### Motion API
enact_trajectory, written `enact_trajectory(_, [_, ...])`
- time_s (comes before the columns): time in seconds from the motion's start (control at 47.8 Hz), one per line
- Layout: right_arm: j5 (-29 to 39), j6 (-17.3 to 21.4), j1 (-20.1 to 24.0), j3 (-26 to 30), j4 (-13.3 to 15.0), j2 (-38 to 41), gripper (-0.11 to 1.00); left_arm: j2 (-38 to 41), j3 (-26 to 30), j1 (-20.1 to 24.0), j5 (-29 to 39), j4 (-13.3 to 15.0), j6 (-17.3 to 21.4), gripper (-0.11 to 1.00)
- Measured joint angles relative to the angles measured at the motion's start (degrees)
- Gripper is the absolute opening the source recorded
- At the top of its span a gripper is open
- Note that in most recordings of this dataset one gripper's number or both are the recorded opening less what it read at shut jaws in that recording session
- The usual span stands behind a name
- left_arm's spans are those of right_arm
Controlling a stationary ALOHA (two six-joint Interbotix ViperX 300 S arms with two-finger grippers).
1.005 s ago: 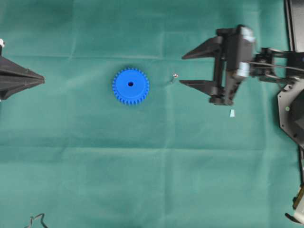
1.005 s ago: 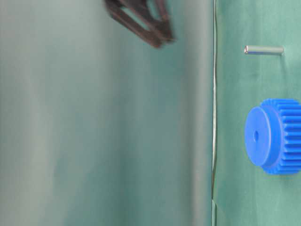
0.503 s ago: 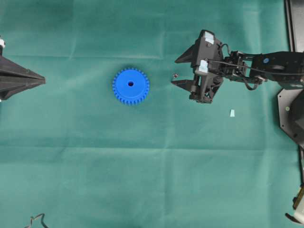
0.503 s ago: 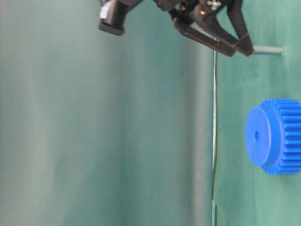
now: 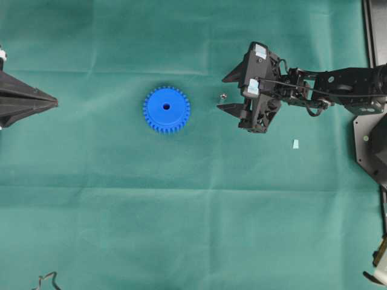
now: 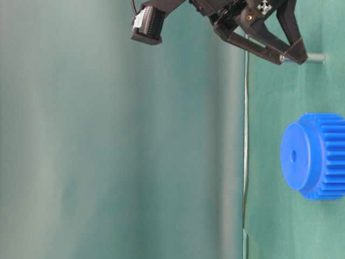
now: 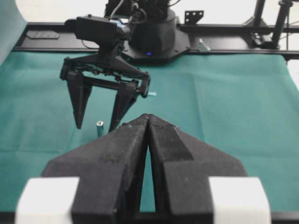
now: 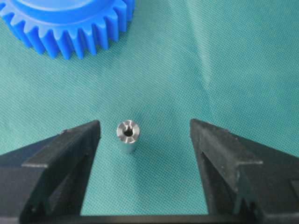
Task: Insert the shaft into the center hole of the gear.
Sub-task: 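Move the open right gripper left over the upright silver shaft, then close the right gripper on the silver shaft and lift it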
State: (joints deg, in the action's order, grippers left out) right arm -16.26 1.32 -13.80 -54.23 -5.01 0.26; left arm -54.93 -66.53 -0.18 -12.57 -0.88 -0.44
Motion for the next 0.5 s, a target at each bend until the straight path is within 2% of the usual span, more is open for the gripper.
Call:
enact_trajectory(0.063, [0.0, 0.0, 0.0, 0.1, 0.0, 0.0, 0.61, 0.0, 0.0, 0.0, -0.2, 0.0, 0.0, 0.00])
enact_trajectory(0.168, [0.3, -0.1, 0.0, 0.1, 0.0, 0.0, 0.34, 0.0, 0.0, 0.0, 0.0, 0.0, 0.0, 0.00])
enact_trajectory(0.23, [0.6, 0.2, 0.0, 0.1, 0.0, 0.0, 0.22, 0.1, 0.0, 0.1, 0.0, 0.1, 0.0, 0.00])
enact_trajectory(0.503, [1.3, -0.1, 0.0, 0.3, 0.0, 0.0, 0.20, 0.0, 0.0, 0.0, 0.0, 0.1, 0.0, 0.00])
